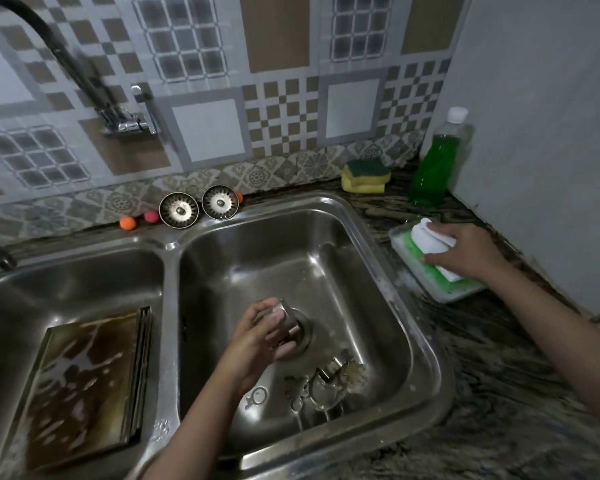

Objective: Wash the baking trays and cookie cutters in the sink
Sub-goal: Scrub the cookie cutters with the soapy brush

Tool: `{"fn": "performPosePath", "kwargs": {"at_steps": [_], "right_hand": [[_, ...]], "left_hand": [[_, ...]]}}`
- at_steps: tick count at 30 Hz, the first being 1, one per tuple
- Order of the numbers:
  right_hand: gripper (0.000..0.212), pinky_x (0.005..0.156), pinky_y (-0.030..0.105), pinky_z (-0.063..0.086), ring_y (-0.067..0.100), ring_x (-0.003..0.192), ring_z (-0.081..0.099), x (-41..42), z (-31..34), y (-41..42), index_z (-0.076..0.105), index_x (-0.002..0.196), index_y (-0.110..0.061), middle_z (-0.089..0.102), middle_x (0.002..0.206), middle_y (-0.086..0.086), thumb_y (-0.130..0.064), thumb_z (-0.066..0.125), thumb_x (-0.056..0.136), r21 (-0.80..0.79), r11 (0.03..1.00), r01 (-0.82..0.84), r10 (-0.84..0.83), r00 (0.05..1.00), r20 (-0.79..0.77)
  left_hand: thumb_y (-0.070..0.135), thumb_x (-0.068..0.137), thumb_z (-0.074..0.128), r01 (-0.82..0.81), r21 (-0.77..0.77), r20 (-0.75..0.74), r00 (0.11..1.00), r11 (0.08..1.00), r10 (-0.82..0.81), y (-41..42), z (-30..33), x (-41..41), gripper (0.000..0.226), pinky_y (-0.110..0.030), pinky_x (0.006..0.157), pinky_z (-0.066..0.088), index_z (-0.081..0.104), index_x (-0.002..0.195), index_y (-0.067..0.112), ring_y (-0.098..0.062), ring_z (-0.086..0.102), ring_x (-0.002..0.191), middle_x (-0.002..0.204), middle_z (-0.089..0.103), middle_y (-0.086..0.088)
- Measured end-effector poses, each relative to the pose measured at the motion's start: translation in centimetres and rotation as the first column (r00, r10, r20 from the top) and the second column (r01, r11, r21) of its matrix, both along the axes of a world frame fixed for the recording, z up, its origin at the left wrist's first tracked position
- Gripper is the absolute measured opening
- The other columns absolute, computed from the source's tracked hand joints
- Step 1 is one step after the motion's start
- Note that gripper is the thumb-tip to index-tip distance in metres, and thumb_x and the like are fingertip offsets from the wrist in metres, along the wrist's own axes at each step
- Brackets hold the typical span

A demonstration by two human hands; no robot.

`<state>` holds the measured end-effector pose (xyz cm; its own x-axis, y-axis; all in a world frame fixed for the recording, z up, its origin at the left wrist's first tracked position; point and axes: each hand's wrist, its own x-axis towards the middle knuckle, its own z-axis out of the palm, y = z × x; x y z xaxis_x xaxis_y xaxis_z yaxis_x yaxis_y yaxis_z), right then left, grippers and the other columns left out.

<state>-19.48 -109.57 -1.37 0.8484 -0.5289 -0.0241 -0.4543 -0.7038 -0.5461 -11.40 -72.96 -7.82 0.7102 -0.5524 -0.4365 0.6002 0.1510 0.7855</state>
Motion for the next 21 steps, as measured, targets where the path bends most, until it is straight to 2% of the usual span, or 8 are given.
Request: {"fn": "performPosePath", "kwargs": {"at_steps": [2,5,8,11,12,14,17,21], "right_hand": [[0.076,0.103,0.037,0.037,0.027,0.131,0.044,-0.2,0.6,0.1,0.051,0.136,-0.019,0.047,0.143,0.007,-0.026,0.084,0.068,-0.001,1.0,0.015,-0.015,0.999,0.033],[0.073,0.1,0.028,0.035,0.021,0.129,0.046,-0.5,2.8,1.7,0.054,0.134,-0.018,0.049,0.142,0.002,-0.024,0.085,0.068,0.048,0.998,0.045,-0.053,0.982,0.179],[0.07,0.092,0.019,0.037,0.009,0.12,0.049,-0.6,4.7,5.8,0.058,0.13,-0.02,0.054,0.135,-0.006,-0.024,0.086,0.065,0.191,0.981,0.021,-0.086,0.938,0.336],[0.07,0.069,0.003,0.044,0.008,0.104,0.057,-0.6,4.4,11.9,0.058,0.128,-0.022,0.055,0.126,-0.008,-0.016,0.086,0.064,0.385,0.917,-0.1,-0.079,0.903,0.422],[0.072,0.067,0.004,0.047,0.008,0.1,0.059,-0.5,3.8,14.1,0.057,0.128,-0.025,0.055,0.127,-0.008,-0.015,0.086,0.063,0.445,0.88,-0.163,-0.055,0.898,0.436],[0.074,0.075,0.017,0.055,0.012,0.102,0.063,-0.2,1.7,18.2,0.057,0.126,-0.031,0.054,0.131,-0.007,-0.021,0.087,0.058,0.561,0.776,-0.289,0.006,0.892,0.452],[0.074,0.091,0.036,0.055,0.012,0.111,0.062,0.9,-2.0,21.8,0.061,0.123,-0.035,0.062,0.126,-0.011,-0.035,0.09,0.054,0.61,0.721,-0.329,0.03,0.894,0.447],[0.068,0.097,0.038,0.051,0.003,0.111,0.059,2.5,-5.3,21.6,0.061,0.126,-0.028,0.061,0.124,-0.012,-0.026,0.087,0.062,0.567,0.788,-0.24,0.001,0.922,0.388]], "left_hand": [[0.018,0.076,0.068,-0.025,-0.028,-0.03,0.999,0.999,0.024,0.1,0.1,0.0,0.03,-0.036,0.074,0.054,0.059,0.103,0.024,-0.031,0.059,0.11,0.116,0.061,-0.01],[0.021,0.079,0.069,-0.071,-0.097,-0.074,0.995,0.993,0.064,0.5,-0.1,0.1,0.033,-0.035,0.069,0.056,0.06,0.111,0.024,-0.032,0.057,0.114,0.121,0.061,-0.009],[0.024,0.083,0.058,-0.073,-0.161,-0.112,0.992,0.984,0.055,0.4,-0.1,0.0,0.035,-0.035,0.066,0.058,0.056,0.117,0.024,-0.024,0.063,0.097,0.113,0.063,-0.006],[0.023,0.08,0.056,-0.049,-0.174,-0.127,0.992,0.983,0.027,-0.4,0.0,-0.6,0.033,-0.034,0.068,0.058,0.057,0.113,0.024,-0.017,0.067,0.079,0.101,0.067,-0.003],[0.023,0.079,0.057,-0.045,-0.181,-0.131,0.991,0.982,0.022,-0.7,0.0,-0.8,0.031,-0.034,0.068,0.057,0.057,0.111,0.024,-0.017,0.068,0.078,0.1,0.067,-0.003],[0.024,0.079,0.066,-0.054,-0.199,-0.122,0.992,0.978,0.029,-1.1,-0.2,-1.3,0.039,-0.036,0.073,0.056,0.057,0.117,0.018,-0.022,0.067,0.084,0.107,0.065,-0.009],[0.03,0.062,0.084,-0.086,-0.281,-0.137,0.989,0.956,0.049,-0.8,-0.4,-1.4,0.075,-0.043,0.076,0.058,0.054,0.124,0.004,-0.03,0.067,0.093,0.113,0.064,-0.021],[0.022,0.077,0.064,-0.092,-0.164,-0.099,0.992,0.982,0.076,0.8,-0.2,-1.7,0.042,-0.031,0.066,0.057,0.057,0.117,0.011,-0.019,0.068,0.082,0.098,0.069,-0.009]]}}
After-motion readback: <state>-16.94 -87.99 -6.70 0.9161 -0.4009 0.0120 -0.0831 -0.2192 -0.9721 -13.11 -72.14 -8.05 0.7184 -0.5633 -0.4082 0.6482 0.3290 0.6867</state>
